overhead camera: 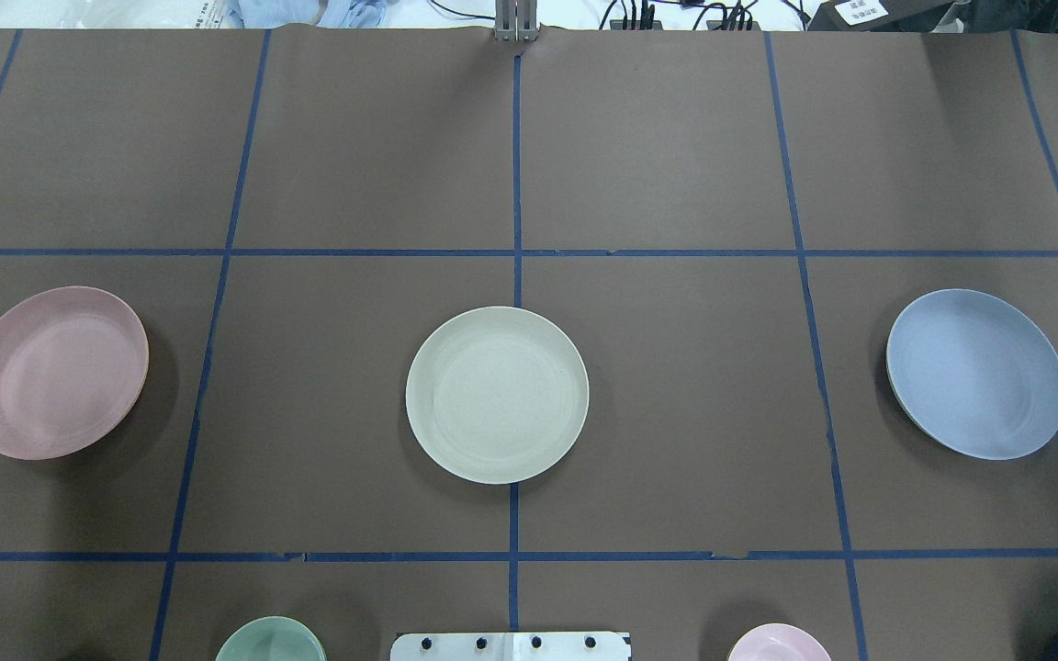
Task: Stack three plates with pink and blue
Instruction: 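Reach the left gripper to the pink plate rim and grasp it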
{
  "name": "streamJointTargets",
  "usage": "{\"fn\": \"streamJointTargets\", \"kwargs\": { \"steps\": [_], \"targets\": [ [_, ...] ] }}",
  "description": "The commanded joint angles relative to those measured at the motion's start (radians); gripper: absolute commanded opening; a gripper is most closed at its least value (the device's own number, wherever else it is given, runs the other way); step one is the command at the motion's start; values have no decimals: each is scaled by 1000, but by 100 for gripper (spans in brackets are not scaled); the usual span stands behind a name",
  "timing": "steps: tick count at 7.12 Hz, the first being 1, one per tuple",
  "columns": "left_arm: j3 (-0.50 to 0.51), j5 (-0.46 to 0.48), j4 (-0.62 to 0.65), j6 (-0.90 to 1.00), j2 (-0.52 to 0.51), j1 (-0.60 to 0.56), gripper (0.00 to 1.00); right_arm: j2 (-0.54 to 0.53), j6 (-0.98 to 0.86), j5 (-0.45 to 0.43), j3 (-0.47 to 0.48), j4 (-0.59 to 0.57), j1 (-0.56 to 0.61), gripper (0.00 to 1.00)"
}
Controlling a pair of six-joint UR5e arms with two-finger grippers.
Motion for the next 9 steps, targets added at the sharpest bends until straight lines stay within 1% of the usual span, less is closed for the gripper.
{"fn": "streamJointTargets", "kwargs": {
  "steps": [1,2,3,4,6,7,8,9],
  "targets": [
    [1,165,-42,-155,37,158,100,-2,7,2,0,0,-1,100],
    [6,182,-42,-169,49,191,100,-5,7,2,2,2,-1,100],
    [15,221,-59,-169,66,222,99,-7,7,2,2,2,-1,100],
    [40,225,-82,-169,66,235,87,-8,7,2,2,2,-1,100],
    [60,242,-96,-171,66,241,46,-8,7,2,2,2,-1,100],
    [60,242,-96,-171,66,245,31,-8,7,4,2,2,-1,100],
    [60,242,-97,-171,64,252,17,-8,7,1,2,2,-1,100],
    [60,240,-97,-171,64,253,9,-10,7,1,0,2,-1,100]
  ]
}}
